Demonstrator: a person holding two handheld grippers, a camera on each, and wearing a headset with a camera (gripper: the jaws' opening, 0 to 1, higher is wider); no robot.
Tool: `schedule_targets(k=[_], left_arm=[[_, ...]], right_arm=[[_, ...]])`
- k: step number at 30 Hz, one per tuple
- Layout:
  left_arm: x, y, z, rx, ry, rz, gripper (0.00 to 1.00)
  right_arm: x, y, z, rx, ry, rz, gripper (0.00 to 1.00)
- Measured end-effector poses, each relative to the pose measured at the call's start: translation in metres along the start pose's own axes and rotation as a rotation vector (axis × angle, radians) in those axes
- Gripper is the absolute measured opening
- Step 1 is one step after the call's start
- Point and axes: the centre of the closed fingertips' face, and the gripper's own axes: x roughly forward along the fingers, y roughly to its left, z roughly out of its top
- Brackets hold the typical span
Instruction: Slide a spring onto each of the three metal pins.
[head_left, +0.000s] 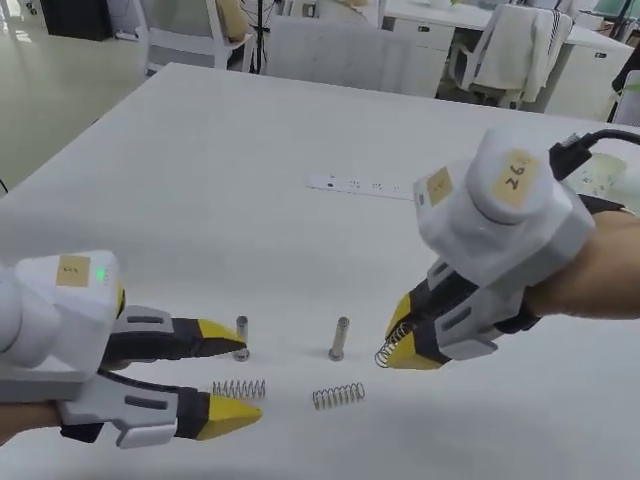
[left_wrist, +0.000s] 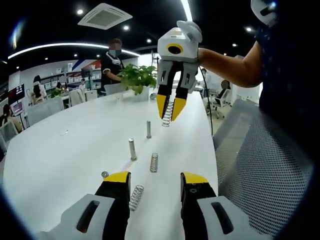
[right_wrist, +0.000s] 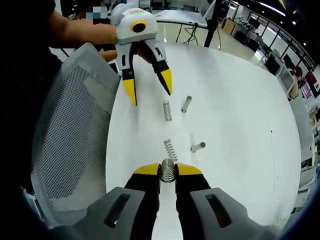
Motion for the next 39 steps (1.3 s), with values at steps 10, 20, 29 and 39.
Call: schedule_targets(k=[10, 20, 29, 39], left_arm=[[-0.013, 0.01, -0.008, -0.039, -0.009, 0.057, 0.38], [-0.022, 0.016, -0.015, -0.076, -0.017, 0.106, 0.43], [-0.023, 0.015, -0.018, -0.098, -0.022, 0.124, 0.46], [-0.023, 0.014, -0.022, -0.11, -0.016, 0.13, 0.48]], right_arm=[[-0.008, -0.014, -0.012, 0.025, 0.024, -0.027, 0.09], [-0.019, -0.029, -0.021, 0.038, 0.05, -0.057, 0.09], [-0.024, -0.044, -0.033, 0.038, 0.101, -0.082, 0.09], [-0.025, -0.058, -0.059, 0.046, 0.182, -0.104, 0.09]])
